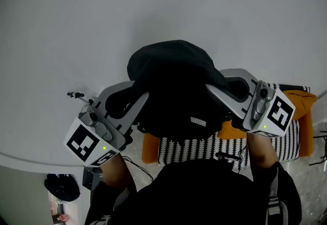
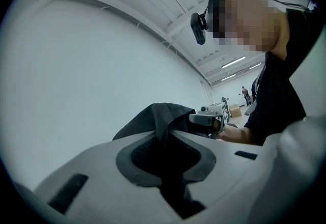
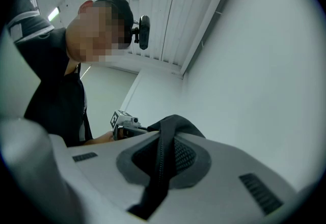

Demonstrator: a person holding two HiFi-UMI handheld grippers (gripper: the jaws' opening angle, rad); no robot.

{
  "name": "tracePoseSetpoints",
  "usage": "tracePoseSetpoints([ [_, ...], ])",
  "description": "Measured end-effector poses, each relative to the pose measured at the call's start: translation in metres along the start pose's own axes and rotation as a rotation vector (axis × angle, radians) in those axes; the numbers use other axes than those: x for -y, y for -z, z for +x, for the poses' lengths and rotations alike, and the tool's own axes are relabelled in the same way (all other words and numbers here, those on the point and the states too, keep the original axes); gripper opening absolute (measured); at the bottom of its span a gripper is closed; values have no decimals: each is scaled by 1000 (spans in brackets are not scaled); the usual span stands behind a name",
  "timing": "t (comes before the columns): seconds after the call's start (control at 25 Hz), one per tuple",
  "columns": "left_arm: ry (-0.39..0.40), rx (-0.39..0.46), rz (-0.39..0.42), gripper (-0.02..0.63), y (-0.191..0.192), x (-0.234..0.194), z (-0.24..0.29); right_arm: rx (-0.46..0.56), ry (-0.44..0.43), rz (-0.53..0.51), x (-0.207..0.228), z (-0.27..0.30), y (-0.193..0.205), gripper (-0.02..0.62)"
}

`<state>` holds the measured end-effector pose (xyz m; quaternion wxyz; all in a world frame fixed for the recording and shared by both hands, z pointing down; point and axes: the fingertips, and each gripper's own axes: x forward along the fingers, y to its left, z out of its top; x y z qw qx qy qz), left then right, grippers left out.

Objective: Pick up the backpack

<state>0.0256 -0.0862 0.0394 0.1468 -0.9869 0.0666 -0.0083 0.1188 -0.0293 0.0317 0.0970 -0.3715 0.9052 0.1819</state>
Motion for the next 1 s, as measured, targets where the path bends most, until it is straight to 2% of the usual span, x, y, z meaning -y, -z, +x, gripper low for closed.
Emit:
tracePoseSetpoints([
  [0.28,39,-11,-32,61,14,-1,11,-16,16,-5,3,-6,10,31],
  [0.72,77,-85,-59,61,40,0,32,-10,65,47,7,-21,30,31],
  [1.0,103,-74,-76,61,49,1,32,-14,89,55,3,-22,37,31],
])
